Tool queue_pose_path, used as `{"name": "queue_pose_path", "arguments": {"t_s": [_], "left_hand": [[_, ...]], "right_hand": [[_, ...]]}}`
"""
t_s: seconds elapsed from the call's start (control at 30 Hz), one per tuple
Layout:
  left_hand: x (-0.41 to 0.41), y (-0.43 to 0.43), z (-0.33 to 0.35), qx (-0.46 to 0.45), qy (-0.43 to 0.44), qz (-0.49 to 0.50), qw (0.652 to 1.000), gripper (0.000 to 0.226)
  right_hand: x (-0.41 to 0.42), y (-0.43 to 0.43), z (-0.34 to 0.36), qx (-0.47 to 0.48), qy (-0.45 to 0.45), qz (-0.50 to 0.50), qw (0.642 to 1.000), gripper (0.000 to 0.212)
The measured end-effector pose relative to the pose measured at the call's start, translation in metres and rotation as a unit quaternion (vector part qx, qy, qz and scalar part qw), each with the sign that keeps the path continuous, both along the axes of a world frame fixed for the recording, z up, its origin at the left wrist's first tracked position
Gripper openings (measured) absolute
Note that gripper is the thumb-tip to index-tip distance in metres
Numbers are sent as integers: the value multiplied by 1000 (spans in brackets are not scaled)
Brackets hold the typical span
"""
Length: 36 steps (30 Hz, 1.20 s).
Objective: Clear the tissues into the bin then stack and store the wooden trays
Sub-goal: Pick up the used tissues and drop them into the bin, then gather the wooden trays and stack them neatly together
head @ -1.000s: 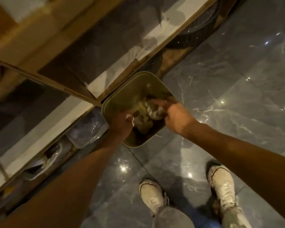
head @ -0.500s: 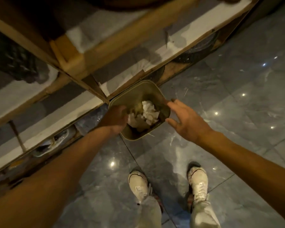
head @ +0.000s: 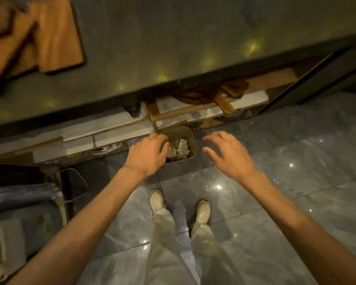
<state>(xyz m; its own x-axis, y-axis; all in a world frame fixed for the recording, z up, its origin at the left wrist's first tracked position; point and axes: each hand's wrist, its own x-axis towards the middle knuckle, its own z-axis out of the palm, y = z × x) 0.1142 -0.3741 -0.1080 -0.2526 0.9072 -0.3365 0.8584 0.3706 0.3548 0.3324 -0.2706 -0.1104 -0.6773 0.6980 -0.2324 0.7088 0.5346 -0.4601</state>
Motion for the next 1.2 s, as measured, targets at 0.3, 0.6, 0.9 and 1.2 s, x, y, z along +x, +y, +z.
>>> {"name": "queue_pose_path", "arguments": {"t_s": [0.3,0.6,0.9,1.2], "left_hand": [[-3,-56,136,60,67,93,992,34],[-47,-88,210,93,127,224,962,37],[-135,-108,205,87,95,326,936,35],[-311,-55,200,100,44,391,914,31]], "right_hand": [[-21,-9,120,15,86,78,993,36],[-81,30,198,31,151,150,977,36],[-172,43,210,-56,169,181,967,34],[-344,81,210,-44,114,187,975,31]]}}
